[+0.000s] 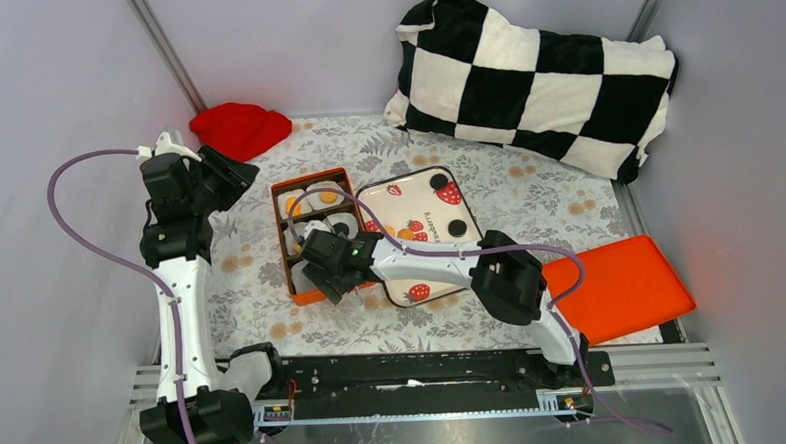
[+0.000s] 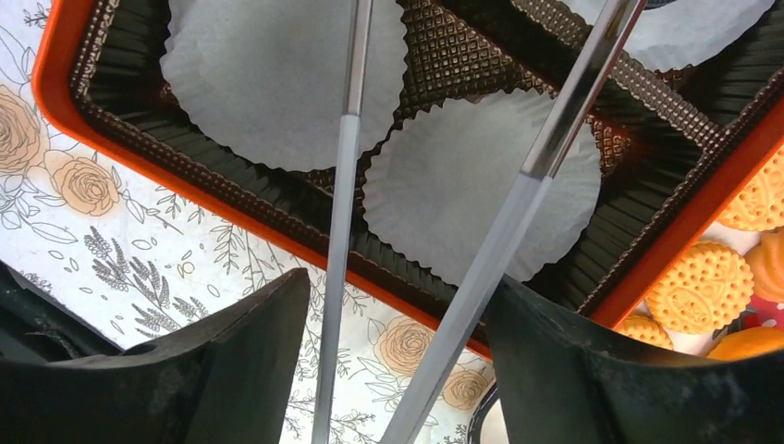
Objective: Pack the cookies
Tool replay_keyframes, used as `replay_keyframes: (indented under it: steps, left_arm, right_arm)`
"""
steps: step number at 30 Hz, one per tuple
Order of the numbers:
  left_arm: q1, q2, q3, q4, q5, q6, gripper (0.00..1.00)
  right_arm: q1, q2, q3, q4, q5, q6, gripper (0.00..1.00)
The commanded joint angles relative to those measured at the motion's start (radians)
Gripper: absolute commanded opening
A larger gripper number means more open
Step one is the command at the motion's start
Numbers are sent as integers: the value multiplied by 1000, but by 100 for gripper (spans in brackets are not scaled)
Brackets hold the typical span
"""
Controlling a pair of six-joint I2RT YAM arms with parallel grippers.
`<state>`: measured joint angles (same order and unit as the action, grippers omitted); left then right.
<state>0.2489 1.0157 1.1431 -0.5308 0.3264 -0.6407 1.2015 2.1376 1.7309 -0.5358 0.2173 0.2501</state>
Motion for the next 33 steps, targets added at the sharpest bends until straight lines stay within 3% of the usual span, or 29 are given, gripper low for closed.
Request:
replay_keyframes:
  steps: [1, 3, 5, 6, 17, 23, 29, 33]
  left_arm:
    - [3, -12, -21, 49, 14, 11, 53]
    - [4, -11, -25, 51, 18, 11, 53]
    - [3, -8, -26, 50, 20, 12, 53]
    - [3, -7, -24, 50, 21, 12, 53]
    - [3, -12, -11, 47, 37, 1, 53]
    - [3, -8, -11, 46, 42, -2, 53]
    - [3, -6, -22, 45, 40, 4, 53]
    - [3, -9, -35, 45, 34, 12, 53]
  right_arm:
    - [-20, 3, 47, 26, -11, 28, 72]
    - [-23, -3, 41, 28, -16, 31, 60]
    - [-23, -16, 42, 21, -16, 31, 39]
    - [-23, -26, 40, 16, -11, 31, 34]
    - [-22, -187, 52, -13, 35, 7, 33]
    - [-23, -251, 40, -10, 56, -2, 37]
    - [-23, -203, 36, -20, 39, -4, 37]
    - [-23, -164, -1, 17, -26, 28, 31]
